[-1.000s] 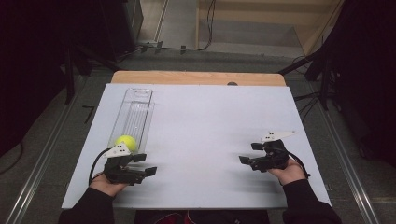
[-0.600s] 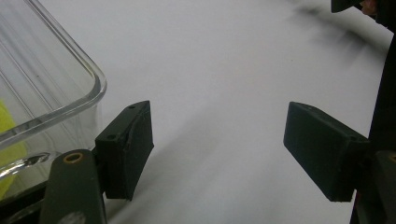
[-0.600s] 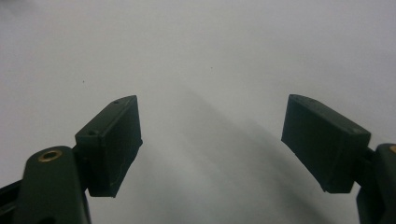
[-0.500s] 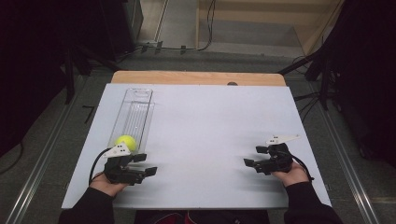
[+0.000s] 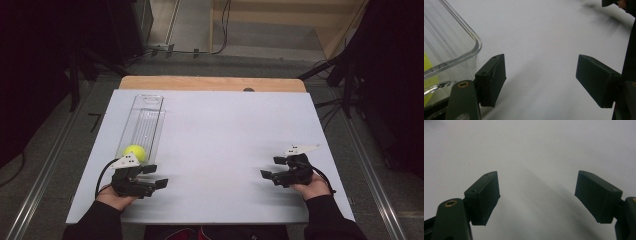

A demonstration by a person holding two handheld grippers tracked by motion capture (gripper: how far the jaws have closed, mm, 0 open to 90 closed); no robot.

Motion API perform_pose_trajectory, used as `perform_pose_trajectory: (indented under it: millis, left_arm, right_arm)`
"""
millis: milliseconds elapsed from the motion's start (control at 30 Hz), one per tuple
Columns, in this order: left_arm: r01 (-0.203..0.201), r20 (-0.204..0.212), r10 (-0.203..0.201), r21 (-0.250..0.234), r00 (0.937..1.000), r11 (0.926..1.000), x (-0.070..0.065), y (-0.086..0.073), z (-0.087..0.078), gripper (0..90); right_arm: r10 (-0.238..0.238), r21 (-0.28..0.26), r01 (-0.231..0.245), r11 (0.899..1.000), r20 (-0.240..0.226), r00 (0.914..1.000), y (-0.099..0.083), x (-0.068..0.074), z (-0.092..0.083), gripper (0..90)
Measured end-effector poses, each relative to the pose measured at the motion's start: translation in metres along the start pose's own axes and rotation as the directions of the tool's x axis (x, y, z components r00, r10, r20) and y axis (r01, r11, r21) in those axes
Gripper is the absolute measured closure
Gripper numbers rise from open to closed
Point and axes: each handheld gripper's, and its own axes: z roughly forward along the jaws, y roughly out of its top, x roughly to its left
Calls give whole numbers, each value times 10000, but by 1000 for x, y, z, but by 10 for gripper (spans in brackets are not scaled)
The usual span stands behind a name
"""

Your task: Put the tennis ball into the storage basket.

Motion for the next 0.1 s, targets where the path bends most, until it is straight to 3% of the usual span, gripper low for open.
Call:
perform_pose_trajectory:
  millis: [100]
  left_arm:
    - [0,1,0,6,10000,10000,0,0,0,244]
  right_arm:
    - [32,-24,-32,10000,-33,10000,0,0,0,179]
